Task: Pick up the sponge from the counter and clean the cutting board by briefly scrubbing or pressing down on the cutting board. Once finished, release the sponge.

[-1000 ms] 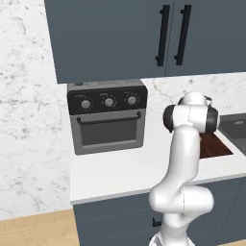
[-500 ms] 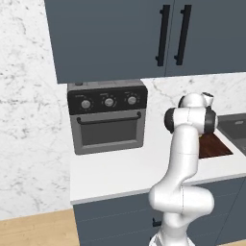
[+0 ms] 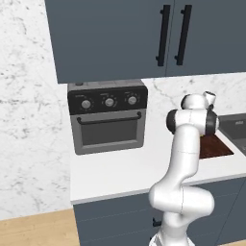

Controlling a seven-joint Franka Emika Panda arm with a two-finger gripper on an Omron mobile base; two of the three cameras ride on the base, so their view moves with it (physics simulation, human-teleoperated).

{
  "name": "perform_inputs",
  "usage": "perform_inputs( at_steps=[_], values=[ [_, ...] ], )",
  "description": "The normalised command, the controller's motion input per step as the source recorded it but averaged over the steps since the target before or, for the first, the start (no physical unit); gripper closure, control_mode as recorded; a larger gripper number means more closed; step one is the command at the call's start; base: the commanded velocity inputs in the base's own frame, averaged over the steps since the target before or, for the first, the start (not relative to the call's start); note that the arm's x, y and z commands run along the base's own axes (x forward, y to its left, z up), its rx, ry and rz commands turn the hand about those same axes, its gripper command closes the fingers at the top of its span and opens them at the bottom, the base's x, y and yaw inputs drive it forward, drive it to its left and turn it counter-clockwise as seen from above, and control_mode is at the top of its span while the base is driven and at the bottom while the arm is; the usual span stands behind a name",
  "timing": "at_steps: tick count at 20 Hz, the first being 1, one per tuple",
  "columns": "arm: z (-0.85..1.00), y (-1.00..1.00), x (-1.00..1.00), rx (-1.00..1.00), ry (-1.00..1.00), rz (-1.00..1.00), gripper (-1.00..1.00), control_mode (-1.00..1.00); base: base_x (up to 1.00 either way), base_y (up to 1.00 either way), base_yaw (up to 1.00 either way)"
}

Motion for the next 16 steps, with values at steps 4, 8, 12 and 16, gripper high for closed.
perform_inputs(
  at_steps=[4, 8, 12, 16],
  values=[
    [-0.41, 0.0, -0.84, 0.0, 0.0, 0.03, 1.0, -1.0, 0.0, 0.0, 0.0],
    [-0.32, 0.0, -0.99, 0.0, 0.0, 0.01, 1.0, -1.0, 0.0, 0.0, 0.0],
    [-0.31, 0.0, -0.96, 0.0, 0.0, 0.0, 1.0, -1.0, 0.0, 0.0, 0.0],
    [-0.33, 0.0, -0.89, 0.0, 0.0, 0.0, 1.0, -1.0, 0.0, 0.0, 0.0]
  ],
)
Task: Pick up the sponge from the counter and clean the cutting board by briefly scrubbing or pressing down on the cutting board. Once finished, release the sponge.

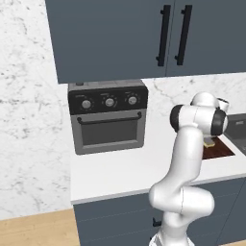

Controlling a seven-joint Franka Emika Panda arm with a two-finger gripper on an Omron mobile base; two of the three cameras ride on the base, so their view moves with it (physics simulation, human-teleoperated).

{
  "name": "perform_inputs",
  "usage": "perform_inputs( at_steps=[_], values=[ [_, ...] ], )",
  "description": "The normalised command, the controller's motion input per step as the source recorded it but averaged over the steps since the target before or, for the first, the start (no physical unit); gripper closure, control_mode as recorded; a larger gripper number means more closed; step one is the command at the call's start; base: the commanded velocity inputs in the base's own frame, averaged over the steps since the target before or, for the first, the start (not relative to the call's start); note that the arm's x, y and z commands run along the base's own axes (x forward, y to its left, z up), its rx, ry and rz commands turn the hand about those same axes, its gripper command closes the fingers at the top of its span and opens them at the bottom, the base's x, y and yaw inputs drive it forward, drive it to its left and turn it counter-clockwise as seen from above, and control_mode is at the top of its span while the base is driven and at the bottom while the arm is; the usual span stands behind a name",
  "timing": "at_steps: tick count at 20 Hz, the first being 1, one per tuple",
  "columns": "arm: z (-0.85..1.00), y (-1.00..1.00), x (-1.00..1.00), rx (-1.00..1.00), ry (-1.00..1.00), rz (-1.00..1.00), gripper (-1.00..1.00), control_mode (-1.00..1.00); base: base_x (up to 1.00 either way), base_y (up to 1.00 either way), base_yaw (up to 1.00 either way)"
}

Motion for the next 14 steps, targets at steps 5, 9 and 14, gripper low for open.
perform_inputs(
  at_steps=[5, 9, 14],
  values=[
    [-0.28, 0.0, -0.93, 0.0, 0.0, 0.0, 1.0, -1.0, 0.0, 0.0, 0.0],
    [-0.27, 0.0, -0.94, 0.0, 0.0, 0.0, 1.0, -1.0, 0.0, 0.0, 0.0],
    [-0.12, -0.26, -0.42, -0.04, -0.04, 0.0, 1.0, -1.0, 0.0, 0.0, 0.0]
  ],
)
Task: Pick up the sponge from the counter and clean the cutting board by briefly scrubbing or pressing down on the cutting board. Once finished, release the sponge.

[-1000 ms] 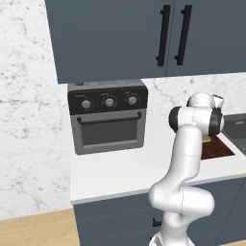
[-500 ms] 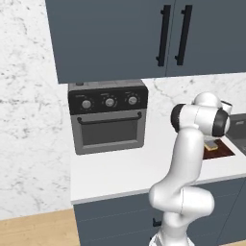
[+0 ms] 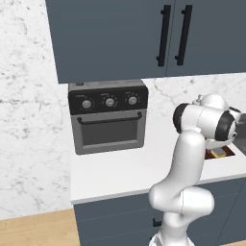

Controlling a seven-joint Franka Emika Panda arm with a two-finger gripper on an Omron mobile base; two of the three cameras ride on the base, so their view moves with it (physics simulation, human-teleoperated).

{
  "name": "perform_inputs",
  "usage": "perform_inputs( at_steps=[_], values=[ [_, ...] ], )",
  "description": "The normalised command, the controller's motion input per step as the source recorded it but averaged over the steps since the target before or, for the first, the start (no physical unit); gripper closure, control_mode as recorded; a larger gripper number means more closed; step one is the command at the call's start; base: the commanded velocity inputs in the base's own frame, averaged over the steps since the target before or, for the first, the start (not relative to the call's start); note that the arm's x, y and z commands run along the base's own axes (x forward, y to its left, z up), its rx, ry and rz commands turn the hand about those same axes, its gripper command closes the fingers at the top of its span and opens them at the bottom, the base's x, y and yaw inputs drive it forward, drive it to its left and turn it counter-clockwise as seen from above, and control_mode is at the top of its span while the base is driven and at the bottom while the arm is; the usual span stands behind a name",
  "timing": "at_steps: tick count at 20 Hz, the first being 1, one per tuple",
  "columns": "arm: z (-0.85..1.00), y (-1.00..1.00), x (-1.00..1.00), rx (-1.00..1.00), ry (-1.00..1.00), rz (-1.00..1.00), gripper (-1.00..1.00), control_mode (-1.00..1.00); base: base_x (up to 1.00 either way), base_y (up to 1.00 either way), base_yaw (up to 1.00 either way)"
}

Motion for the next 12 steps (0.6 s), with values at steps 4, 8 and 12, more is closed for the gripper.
perform_inputs(
  at_steps=[4, 8, 12],
  values=[
    [0.0, -0.54, 0.0, -0.1, -0.09, 0.0, 1.0, -1.0, 0.0, 0.0, 0.0],
    [0.0, -0.57, 0.0, -0.07, -0.1, 0.0, 1.0, -1.0, 0.0, 0.0, 0.0],
    [0.0, -0.37, 0.15, -0.07, -0.12, 0.0, 1.0, -1.0, 0.0, 0.0, 0.0]
  ],
)
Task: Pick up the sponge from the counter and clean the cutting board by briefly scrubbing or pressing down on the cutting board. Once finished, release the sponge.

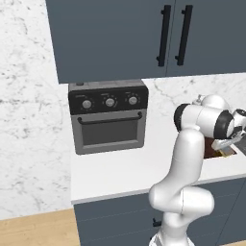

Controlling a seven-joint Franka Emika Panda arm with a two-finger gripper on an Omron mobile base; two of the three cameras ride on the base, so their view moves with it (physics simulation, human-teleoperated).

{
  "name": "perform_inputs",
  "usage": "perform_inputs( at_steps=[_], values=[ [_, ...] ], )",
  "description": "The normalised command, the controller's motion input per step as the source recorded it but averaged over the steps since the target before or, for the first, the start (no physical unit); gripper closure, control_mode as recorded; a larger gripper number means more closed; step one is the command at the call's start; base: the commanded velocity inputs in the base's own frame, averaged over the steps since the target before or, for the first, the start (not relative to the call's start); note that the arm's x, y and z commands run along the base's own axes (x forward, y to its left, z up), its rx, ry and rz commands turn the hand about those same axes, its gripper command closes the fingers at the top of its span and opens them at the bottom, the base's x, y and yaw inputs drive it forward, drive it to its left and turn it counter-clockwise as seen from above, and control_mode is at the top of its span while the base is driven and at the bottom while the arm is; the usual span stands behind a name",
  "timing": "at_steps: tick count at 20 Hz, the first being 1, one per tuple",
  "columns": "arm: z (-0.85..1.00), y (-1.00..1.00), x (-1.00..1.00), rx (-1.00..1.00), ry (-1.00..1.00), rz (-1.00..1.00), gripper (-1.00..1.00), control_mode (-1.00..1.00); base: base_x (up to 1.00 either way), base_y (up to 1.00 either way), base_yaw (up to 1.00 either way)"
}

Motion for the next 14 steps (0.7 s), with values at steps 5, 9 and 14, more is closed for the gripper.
perform_inputs(
  at_steps=[5, 9, 14],
  values=[
    [0.09, -0.02, 0.48, -0.07, -0.12, 0.11, 1.0, -1.0, 0.0, 0.0, 0.0],
    [0.2, 0.0, 0.46, -0.02, -0.07, 0.17, 1.0, -1.0, 0.0, 0.0, 0.0],
    [0.14, 0.0, 0.55, 0.0, -0.02, 0.12, 1.0, -1.0, 0.0, 0.0, 0.0]
  ],
)
